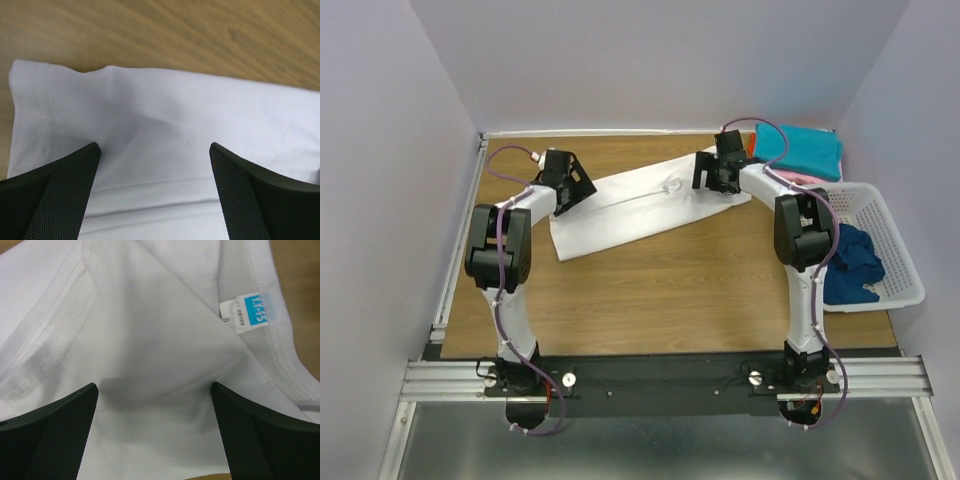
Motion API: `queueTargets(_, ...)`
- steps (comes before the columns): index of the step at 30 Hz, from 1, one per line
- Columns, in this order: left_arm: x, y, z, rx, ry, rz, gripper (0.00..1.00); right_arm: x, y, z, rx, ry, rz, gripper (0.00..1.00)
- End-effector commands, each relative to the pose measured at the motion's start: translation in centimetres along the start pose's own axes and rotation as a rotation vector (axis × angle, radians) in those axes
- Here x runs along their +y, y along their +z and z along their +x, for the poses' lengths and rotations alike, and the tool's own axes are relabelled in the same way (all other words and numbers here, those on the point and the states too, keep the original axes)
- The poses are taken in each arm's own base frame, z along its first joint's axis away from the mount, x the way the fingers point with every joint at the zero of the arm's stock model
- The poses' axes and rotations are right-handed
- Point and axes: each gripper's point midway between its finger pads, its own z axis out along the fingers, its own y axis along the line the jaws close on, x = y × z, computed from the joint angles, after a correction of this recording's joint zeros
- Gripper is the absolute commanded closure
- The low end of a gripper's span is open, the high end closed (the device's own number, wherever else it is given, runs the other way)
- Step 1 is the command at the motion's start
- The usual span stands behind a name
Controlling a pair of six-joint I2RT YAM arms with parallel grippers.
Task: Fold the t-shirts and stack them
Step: Fold the tshirt
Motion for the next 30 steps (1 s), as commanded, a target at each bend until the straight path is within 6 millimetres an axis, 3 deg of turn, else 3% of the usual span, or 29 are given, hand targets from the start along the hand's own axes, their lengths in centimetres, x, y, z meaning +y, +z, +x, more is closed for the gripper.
queueTargets(1,3.1,-2.6,8.7,0.192,-0.011,-0.092,0.02,1.5,3.2,-1.8,-0.014,-0.151,-0.122,0.0)
queueTargets(2,2.3,-3.8,9.2,0.182,-0.01,-0.068,0.02,1.9,4.8,-0.7,0.014,-0.171,-0.159,0.0)
queueTargets(5,3.5,-5.8,13.6,0.249,-0.017,-0.068,0.02,3.8,5.6,-3.4,-0.045,-0.226,-0.24,0.0)
queueTargets(6,2.6,-6.8,13.7,0.228,-0.042,-0.036,0.02,4.5,5.9,-3.7,-0.049,-0.23,-0.279,0.0)
queueTargets(7,2.4,-7.9,16.8,0.299,-0.024,0.0,0.02,4.7,7.4,-2.7,-0.027,-0.225,-0.3,0.0)
queueTargets(8,1.4,-8.4,17.4,0.296,-0.018,0.044,0.02,6.3,6.9,-4.4,-0.064,-0.234,-0.366,0.0)
queueTargets(9,0.2,-9.4,17.9,0.295,-0.029,0.089,0.02,6.7,7.4,-4.3,-0.064,-0.239,-0.393,0.0)
queueTargets(10,-0.7,-10.4,20.2,0.332,0.009,0.124,0.02,6.9,8.4,-3.8,-0.057,-0.237,-0.407,0.0)
queueTargets(12,-1.7,-11.6,21.6,0.348,0.02,0.148,0.02,7.7,9.0,-4.3,-0.074,-0.247,-0.449,0.0)
queueTargets(13,-2.6,-12.5,22.0,0.348,0.013,0.171,0.02,8.5,8.4,-6.5,-0.133,-0.259,-0.462,0.0)
queueTargets(14,-3.0,-13.4,23.4,0.36,0.039,0.18,0.02,8.5,9.4,-6.0,-0.13,-0.26,-0.464,0.0)
queueTargets(17,-4.2,-15.9,25.1,0.365,0.058,0.205,0.02,9.6,8.7,-8.5,-0.216,-0.29,-0.496,0.0)
queueTargets(20,-5.1,-18.2,24.7,0.325,0.04,0.222,0.02,10.2,7.5,-10.2,-0.269,-0.314,-0.505,0.0)
queueTargets(22,-5.2,-20.2,24.2,0.277,0.044,0.221,0.02,10.8,5.0,-12.3,-0.311,-0.323,-0.512,0.0)
queueTargets(23,-4.8,-20.4,23.5,0.239,0.031,0.201,0.02,10.8,4.3,-12.1,-0.302,-0.328,-0.512,0.0)
queueTargets(24,-4.5,-21.4,22.9,0.224,0.01,0.2,0.02,11.3,1.2,-13.9,-0.342,-0.338,-0.513,0.0)
queueTargets(25,-4.0,-21.7,22.7,0.213,0.0,0.194,0.02,11.5,-0.5,-14.7,-0.36,-0.342,-0.511,0.0)
queueTargets(26,-3.1,-22.1,22.2,0.186,-0.018,0.174,0.02,11.0,-0.4,-13.2,-0.324,-0.354,-0.483,0.0)
queueTargets(27,-2.3,-21.8,22.4,0.183,-0.019,0.146,0.02,11.0,-1.5,-13.2,-0.329,-0.36,-0.459,0.0)
queueTargets(28,-1.7,-22.0,22.2,0.173,-0.021,0.144,0.02,11.7,-5.9,-15.3,-0.394,-0.37,-0.442,0.0)
queueTargets(29,-1.1,-22.0,22.3,0.17,-0.016,0.132,0.02,11.3,-6.6,-14.6,-0.382,-0.357,-0.413,0.0)
queueTargets(30,-0.1,-22.1,22.5,0.174,-0.017,0.101,0.02,9.5,-6.3,-12.5,-0.333,-0.317,-0.328,0.0)
